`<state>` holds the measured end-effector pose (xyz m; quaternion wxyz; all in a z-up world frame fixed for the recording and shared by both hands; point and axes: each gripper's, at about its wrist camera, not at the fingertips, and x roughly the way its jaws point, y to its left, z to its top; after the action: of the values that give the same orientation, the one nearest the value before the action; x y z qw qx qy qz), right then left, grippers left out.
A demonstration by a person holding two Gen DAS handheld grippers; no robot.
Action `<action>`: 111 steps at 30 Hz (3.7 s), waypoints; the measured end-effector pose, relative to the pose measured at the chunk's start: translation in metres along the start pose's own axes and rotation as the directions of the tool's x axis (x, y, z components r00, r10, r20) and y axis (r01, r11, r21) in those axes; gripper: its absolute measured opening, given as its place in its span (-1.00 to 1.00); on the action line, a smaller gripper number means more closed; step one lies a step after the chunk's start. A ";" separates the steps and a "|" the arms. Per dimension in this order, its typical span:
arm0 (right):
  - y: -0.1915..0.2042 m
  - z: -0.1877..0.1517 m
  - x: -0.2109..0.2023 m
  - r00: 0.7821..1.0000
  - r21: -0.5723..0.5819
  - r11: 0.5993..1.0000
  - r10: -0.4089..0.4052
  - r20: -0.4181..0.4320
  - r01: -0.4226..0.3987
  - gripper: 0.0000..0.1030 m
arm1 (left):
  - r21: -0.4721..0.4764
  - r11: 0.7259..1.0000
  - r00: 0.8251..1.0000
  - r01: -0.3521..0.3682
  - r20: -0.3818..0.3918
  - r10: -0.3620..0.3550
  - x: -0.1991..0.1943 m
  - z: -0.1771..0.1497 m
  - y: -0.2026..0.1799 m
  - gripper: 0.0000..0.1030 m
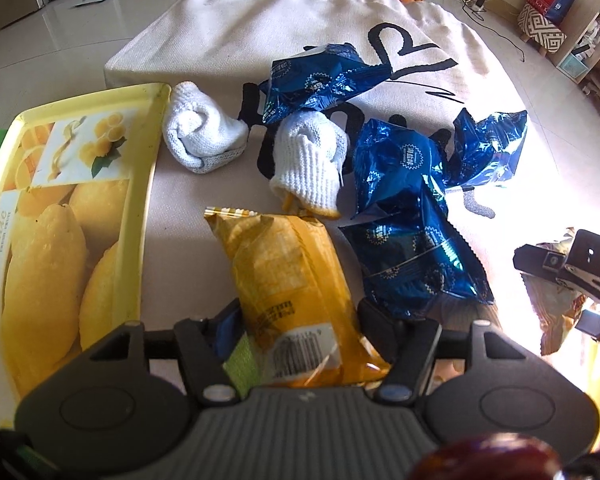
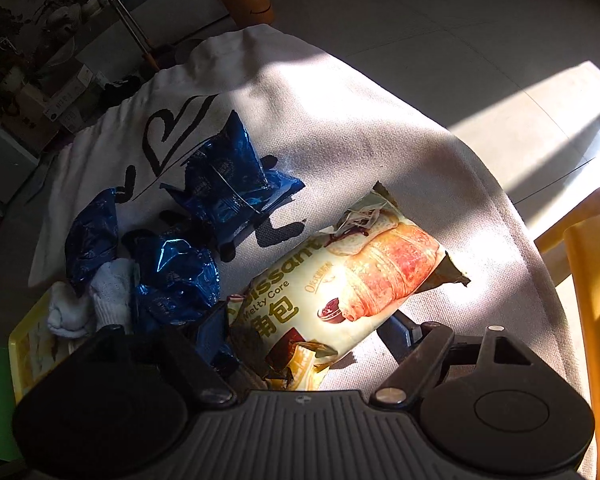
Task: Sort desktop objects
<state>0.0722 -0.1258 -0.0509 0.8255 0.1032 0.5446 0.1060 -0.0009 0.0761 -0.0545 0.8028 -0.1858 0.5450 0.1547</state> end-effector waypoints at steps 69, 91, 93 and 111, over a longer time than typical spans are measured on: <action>0.226 -0.093 0.014 0.879 -0.346 0.811 0.403 -0.256 -0.472 0.55 | -0.371 0.916 0.968 -0.150 0.134 0.212 -0.091 0.051 0.204 0.18; 0.277 -0.129 0.043 0.821 -0.401 0.724 0.428 -0.378 -0.561 0.68 | -0.382 0.896 0.958 -0.227 0.079 0.276 -0.078 0.078 0.246 0.85; 0.275 -0.126 0.040 0.819 -0.399 0.722 0.433 -0.377 -0.566 0.68 | -0.391 0.894 0.956 -0.220 0.093 0.277 -0.083 0.079 0.246 0.85; 0.212 -0.059 0.010 0.906 -0.400 0.813 0.370 -0.205 -0.422 0.69 | -0.274 0.958 0.970 -0.080 0.201 0.139 -0.072 0.096 0.177 0.94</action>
<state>0.0085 0.0825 -0.0216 0.7534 0.0209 0.5211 0.4005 -0.0275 0.2742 0.0218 0.8159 -0.2424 0.4377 0.2898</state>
